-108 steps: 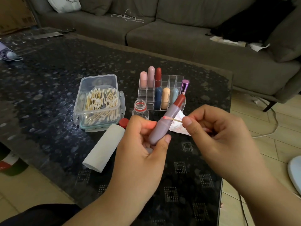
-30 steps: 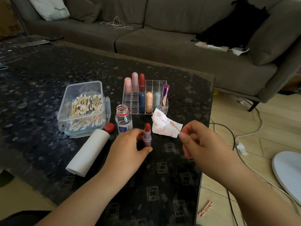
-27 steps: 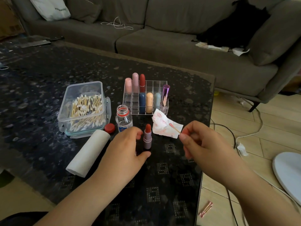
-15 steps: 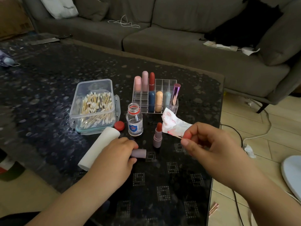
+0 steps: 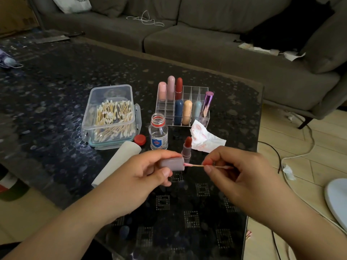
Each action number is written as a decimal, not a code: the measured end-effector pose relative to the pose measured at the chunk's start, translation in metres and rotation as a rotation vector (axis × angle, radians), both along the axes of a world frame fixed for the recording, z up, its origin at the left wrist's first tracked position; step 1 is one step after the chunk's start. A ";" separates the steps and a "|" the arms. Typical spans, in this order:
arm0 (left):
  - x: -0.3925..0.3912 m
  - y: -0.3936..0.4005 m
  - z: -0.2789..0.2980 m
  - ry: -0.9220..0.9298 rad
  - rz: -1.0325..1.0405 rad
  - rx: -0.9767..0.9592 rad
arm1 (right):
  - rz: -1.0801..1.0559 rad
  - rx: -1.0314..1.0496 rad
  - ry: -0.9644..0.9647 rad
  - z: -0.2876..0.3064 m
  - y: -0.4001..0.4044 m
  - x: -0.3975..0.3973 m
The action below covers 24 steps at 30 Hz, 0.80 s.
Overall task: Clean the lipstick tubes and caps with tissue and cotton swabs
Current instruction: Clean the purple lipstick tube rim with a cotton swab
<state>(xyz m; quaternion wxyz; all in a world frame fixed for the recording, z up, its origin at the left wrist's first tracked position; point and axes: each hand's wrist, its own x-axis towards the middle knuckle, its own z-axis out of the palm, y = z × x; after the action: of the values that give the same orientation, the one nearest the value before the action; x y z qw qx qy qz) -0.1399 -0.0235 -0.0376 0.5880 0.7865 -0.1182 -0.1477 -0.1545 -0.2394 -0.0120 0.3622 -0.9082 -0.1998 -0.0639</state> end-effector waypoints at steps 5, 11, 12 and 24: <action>-0.002 -0.004 -0.001 0.071 -0.027 -0.135 | 0.002 -0.030 -0.075 -0.002 0.001 0.001; 0.000 -0.006 -0.007 0.017 0.022 -0.209 | 0.021 -0.170 -0.117 -0.002 0.004 -0.001; 0.000 -0.005 -0.008 0.006 0.032 -0.220 | 0.040 -0.159 -0.107 -0.002 0.005 -0.002; 0.000 -0.006 -0.011 -0.026 -0.035 -0.201 | 0.108 -0.184 -0.116 0.001 0.003 0.000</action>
<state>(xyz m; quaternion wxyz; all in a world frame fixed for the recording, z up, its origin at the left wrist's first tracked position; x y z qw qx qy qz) -0.1394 -0.0299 -0.0482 0.6595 0.7233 -0.1539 -0.1349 -0.1543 -0.2364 -0.0106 0.2680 -0.9202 -0.2743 -0.0783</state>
